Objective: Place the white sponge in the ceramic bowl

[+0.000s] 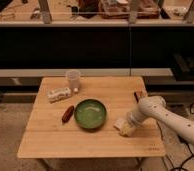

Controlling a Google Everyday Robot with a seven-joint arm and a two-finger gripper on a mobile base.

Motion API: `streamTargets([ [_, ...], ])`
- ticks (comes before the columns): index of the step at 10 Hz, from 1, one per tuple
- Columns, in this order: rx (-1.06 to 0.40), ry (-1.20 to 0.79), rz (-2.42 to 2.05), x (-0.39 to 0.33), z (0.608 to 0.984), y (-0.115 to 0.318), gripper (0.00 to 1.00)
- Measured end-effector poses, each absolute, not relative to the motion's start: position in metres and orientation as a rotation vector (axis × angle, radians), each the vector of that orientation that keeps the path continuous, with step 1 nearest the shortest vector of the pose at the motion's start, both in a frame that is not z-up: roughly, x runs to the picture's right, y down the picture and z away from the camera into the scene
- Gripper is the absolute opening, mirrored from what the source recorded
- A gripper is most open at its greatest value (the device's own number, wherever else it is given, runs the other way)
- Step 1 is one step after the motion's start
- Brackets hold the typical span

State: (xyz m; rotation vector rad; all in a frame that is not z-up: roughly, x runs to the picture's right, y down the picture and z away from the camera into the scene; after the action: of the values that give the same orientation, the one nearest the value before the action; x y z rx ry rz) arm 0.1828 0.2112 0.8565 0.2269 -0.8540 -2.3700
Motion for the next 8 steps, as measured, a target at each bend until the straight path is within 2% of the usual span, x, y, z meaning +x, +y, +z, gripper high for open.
streamTargets([
  [4, 0.224, -0.875, -2.374, 0.1828, 0.8481, 0.2148, 0.10],
  [8, 0.222, -0.880, -2.371, 0.1846, 0.8449, 0.2093, 0.08],
])
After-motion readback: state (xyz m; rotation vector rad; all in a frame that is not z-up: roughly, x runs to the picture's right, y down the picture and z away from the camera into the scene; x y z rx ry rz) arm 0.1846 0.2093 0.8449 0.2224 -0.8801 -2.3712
